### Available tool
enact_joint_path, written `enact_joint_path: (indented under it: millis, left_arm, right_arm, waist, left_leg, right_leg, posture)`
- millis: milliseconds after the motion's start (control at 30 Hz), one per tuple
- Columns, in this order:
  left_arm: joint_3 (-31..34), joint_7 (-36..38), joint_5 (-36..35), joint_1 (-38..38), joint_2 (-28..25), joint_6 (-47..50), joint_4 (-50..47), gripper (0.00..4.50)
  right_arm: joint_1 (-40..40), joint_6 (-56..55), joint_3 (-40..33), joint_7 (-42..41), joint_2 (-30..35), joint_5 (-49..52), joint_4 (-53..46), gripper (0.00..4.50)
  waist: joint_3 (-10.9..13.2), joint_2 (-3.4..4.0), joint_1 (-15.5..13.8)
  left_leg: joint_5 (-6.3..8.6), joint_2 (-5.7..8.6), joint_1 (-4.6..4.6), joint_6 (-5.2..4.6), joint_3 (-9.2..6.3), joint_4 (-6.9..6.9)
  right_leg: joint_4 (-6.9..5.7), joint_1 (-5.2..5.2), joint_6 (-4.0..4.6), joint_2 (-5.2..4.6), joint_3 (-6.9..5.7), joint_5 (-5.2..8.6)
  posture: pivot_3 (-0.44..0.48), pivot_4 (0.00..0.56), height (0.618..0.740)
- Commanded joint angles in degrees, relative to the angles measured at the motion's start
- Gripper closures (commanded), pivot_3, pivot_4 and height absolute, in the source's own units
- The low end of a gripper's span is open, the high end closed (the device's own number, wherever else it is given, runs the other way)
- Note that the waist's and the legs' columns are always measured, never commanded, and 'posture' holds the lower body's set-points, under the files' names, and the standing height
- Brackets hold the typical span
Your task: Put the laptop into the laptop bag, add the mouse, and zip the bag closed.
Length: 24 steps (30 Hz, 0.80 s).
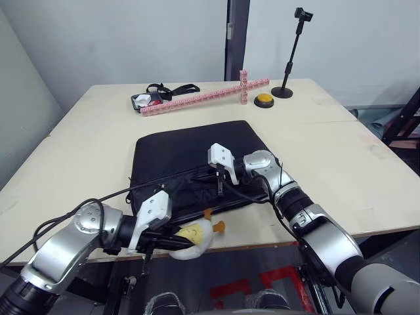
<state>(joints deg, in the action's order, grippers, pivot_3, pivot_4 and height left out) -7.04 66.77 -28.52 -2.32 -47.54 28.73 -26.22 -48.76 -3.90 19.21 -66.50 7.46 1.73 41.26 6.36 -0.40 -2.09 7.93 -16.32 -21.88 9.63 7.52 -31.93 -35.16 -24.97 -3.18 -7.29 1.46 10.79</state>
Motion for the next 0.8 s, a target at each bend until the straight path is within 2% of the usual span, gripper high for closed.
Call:
enact_joint_path:
  millis: [33,533,733,800]
  left_arm:
    - [-1.8,-0.5,0.3,-1.6,1.3,-0.3,-0.8,4.48]
    - [-10.8,-1.7,10.0,-12.5,11.6,-6.5,14.0,4.48]
    - [-11.5,-1.6,11.1,-13.0,12.6,-6.7,15.2,4.48]
    - [-11.0,-1.6,10.8,-12.6,12.5,-6.6,14.8,3.59]
  right_arm:
    - [0.8,1.3,1.3,1.3,0.0,-2.8,4.0,4.50]
    - [0.4,1.0,0.9,1.8,0.0,-3.0,4.6,4.50]
    - [0.6,1.2,0.4,2.1,0.2,-2.9,4.3,4.50]
    - [0.7,1.4,0.3,1.8,0.4,-2.7,4.0,4.50]
  waist:
    - [0.0,0.03,0.1]
    - [-0.1,0.18,0.1]
    - [-0.1,0.21,0.0]
    - [-0.1,0.22,0.0]
  left_leg:
    - [0.00,0.00,0.01,0.00,0.00,0.00]
    - [0.00,0.00,0.04,-0.01,0.00,-0.03]
    - [-0.01,0.00,0.03,-0.01,0.01,-0.04]
    - [-0.01,0.00,0.04,-0.01,0.00,-0.03]
  right_leg:
    - [-0.01,0.00,0.00,0.00,0.00,0.00]
    - [-0.02,0.05,0.01,0.00,0.02,-0.01]
    - [-0.01,0.06,0.01,0.00,0.03,-0.01]
    - [-0.01,0.06,0.01,0.00,0.02,-0.01]
  posture:
    - [0.000,0.150,0.740]
    - [0.000,0.150,0.740]
    - [0.000,0.150,0.740]
    - [0.000,0.150,0.740]
